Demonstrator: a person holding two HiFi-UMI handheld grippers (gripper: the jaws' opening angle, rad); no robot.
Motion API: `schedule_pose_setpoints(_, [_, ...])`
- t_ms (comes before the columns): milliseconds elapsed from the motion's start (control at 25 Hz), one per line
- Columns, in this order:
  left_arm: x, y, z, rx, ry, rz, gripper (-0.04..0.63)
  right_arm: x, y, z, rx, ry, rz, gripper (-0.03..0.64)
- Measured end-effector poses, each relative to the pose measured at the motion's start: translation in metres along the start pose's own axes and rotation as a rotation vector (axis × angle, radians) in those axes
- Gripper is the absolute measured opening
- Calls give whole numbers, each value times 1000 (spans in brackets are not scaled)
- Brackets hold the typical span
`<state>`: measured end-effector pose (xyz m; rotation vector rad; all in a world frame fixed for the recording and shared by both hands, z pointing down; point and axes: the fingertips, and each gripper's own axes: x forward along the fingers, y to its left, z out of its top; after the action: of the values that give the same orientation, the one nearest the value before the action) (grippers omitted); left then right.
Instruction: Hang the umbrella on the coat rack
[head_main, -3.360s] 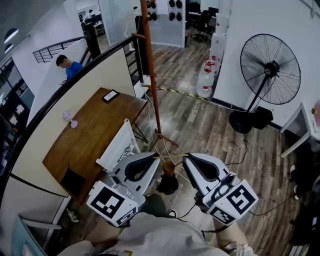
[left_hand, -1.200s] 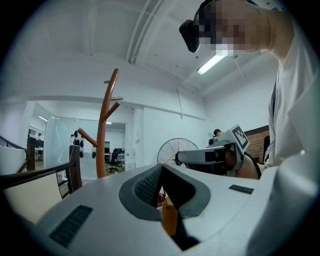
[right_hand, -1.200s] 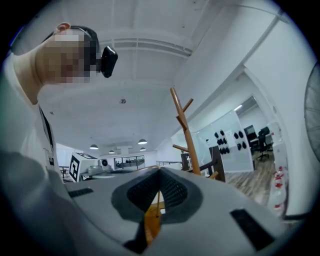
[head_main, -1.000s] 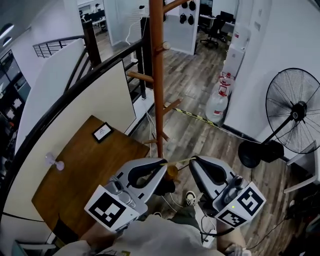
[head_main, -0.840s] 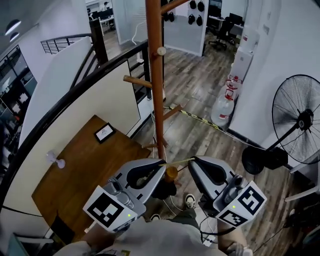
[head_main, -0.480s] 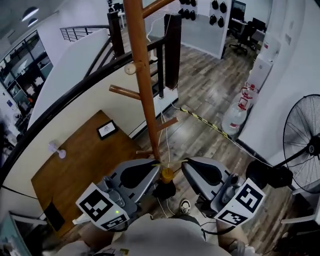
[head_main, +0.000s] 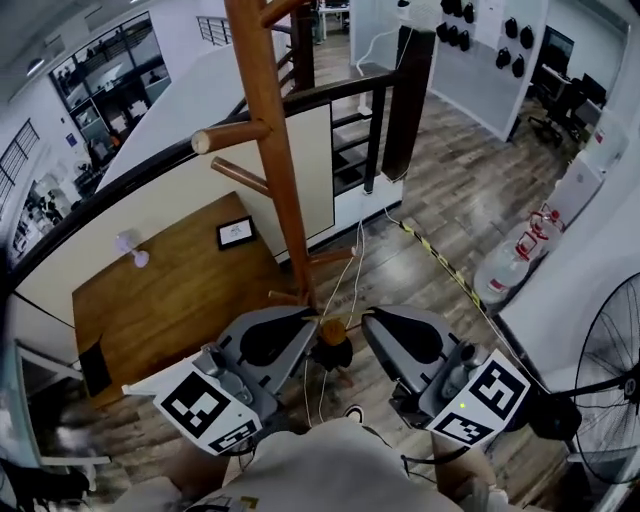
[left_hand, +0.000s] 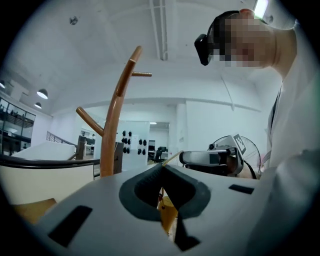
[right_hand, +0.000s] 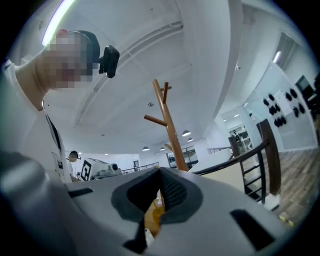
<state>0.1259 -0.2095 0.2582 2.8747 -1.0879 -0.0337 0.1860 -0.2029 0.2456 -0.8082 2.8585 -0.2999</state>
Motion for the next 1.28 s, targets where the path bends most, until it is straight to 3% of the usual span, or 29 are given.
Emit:
schedule_pose_setpoints(480, [-13, 4, -14, 21, 37, 154, 3, 21, -10, -14, 32, 23, 158, 3])
schedule_pose_setpoints(840, [-46, 27, -14, -16, 78, 145, 3, 48, 16, -30, 70, 66, 119, 3])
schedule_pose_setpoints(1280, [-58, 49, -51, -71, 145, 122, 3, 65, 12, -70, 114, 135, 40, 3])
